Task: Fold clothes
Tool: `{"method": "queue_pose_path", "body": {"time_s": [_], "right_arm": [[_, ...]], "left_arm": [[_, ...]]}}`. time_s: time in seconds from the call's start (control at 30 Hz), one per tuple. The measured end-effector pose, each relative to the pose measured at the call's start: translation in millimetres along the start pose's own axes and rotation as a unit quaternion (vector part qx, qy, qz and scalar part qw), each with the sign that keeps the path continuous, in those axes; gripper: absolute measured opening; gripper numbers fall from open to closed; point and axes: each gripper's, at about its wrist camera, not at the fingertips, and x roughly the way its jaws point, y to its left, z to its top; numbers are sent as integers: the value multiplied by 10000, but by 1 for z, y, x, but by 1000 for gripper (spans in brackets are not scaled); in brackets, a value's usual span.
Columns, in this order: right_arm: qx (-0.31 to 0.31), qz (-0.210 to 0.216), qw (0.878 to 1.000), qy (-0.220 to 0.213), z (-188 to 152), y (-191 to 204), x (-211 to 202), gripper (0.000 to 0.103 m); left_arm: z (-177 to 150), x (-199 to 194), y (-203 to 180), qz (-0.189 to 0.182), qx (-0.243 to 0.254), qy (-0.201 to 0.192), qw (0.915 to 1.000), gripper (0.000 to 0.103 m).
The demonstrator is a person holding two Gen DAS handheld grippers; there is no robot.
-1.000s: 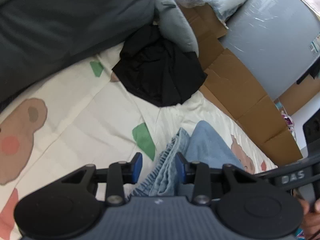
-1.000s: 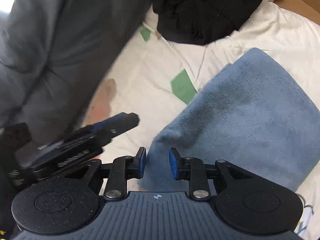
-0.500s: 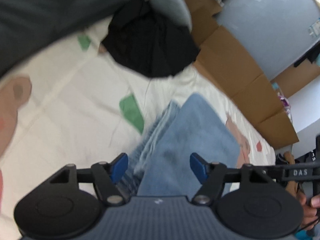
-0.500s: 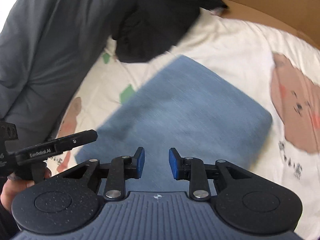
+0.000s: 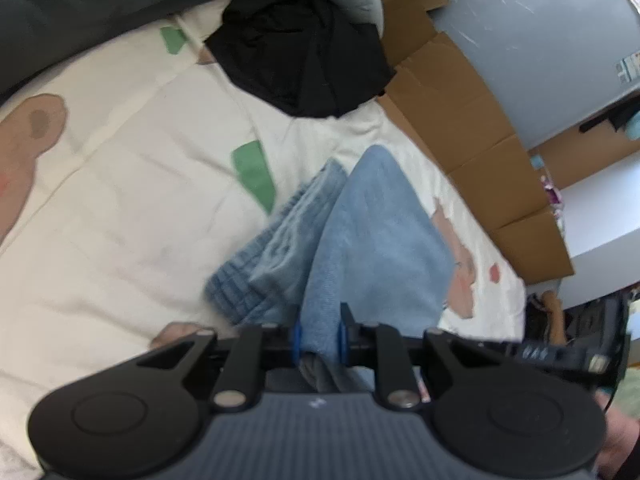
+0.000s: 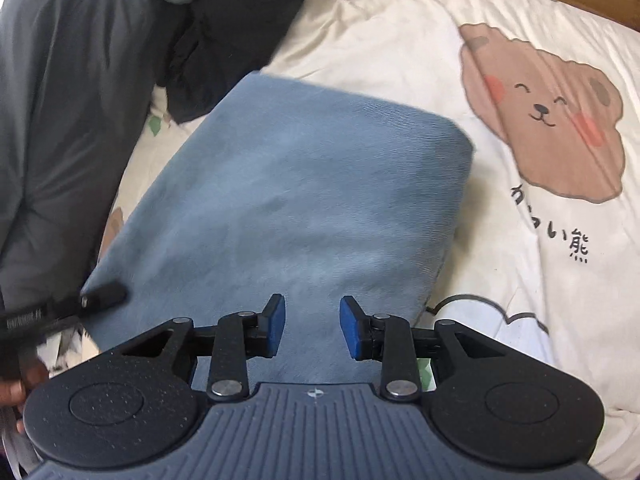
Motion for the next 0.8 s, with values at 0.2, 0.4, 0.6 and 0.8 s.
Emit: {"method": "queue_pose_path", "body": {"time_s": [0.2, 0.4, 0.6, 0.8], "right_arm": [[147, -63, 9994, -303, 0, -18, 10, 39], [354, -140, 9980, -504, -2, -32, 17, 39], [440, -237, 9967, -632, 1, -43, 16, 41], [438, -196, 9957, -793, 10, -55, 27, 44]], "left_arm": [[-7, 17, 26, 135, -283, 22, 9995, 23], [9, 7, 11, 491, 93, 22, 9988, 35], [44, 9, -8, 569, 568, -192, 9966, 42], [69, 30, -43, 338, 1148, -272, 9924, 41]]}}
